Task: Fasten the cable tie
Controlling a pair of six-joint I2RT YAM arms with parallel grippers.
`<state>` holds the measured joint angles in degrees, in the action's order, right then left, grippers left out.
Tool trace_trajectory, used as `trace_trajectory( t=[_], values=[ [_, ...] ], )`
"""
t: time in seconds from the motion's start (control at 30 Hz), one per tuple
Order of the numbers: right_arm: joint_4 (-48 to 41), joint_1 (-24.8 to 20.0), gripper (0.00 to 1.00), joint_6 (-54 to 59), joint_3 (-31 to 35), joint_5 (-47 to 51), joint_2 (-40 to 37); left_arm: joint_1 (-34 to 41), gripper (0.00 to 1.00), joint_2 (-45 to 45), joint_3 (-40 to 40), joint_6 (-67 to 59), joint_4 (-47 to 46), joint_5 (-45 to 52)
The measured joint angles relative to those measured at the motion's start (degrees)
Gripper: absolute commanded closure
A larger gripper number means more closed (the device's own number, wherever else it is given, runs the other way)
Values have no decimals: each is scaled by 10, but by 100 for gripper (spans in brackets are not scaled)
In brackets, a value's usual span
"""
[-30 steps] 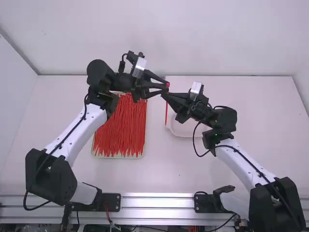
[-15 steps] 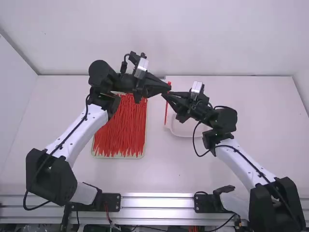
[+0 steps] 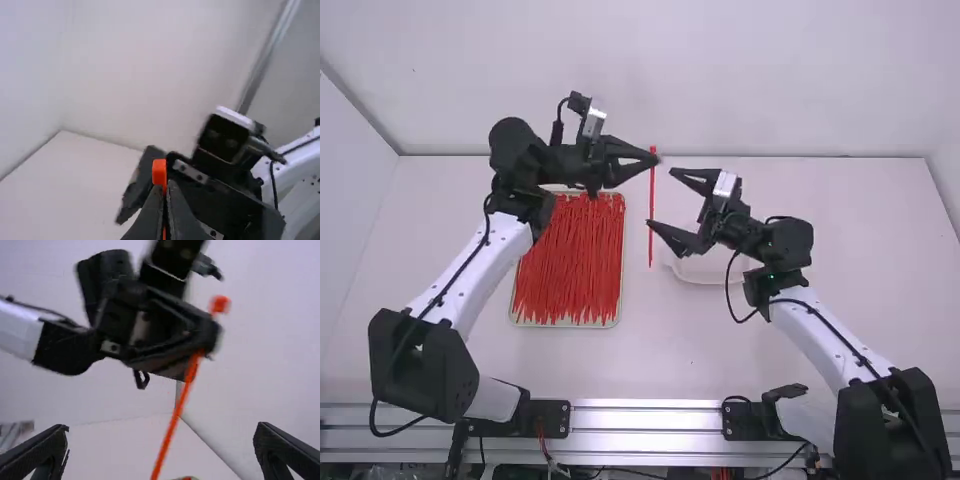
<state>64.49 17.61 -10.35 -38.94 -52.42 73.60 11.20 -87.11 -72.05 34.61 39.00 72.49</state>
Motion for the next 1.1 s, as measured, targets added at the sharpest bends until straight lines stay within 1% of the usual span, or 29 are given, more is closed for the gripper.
trace_trajectory(
  t=[0.07, 0.23, 0.33, 0.47, 0.67, 0.8, 0.9, 1.1],
  values=[
    [-30, 3, 1, 57, 0, -18, 0, -9, 98, -1, 0, 3, -33, -14],
    [-91, 4, 1, 161, 0, -34, 0, -20, 98, -1, 0, 4, -64, -25],
    [-124, 4, 1, 235, 0, -40, 0, -20, 98, -1, 0, 5, -104, -27],
    [-125, 4, 1, 291, 0, -45, 0, -20, 98, -1, 0, 24, -139, -27],
    [-125, 1, 1, 318, 0, -48, 0, -20, 98, -1, 0, 62, -178, -41],
    [-125, -12, 1, 340, 0, -50, 0, -20, 98, -1, 0, 81, -213, -71],
    [-125, -18, 1, 368, 0, -65, 0, -22, 98, -1, 0, 90, -224, -83],
    [-126, -35, 1, 485, 0, -140, 0, -37, 98, -1, 0, 110, -265, -92]
  ],
)
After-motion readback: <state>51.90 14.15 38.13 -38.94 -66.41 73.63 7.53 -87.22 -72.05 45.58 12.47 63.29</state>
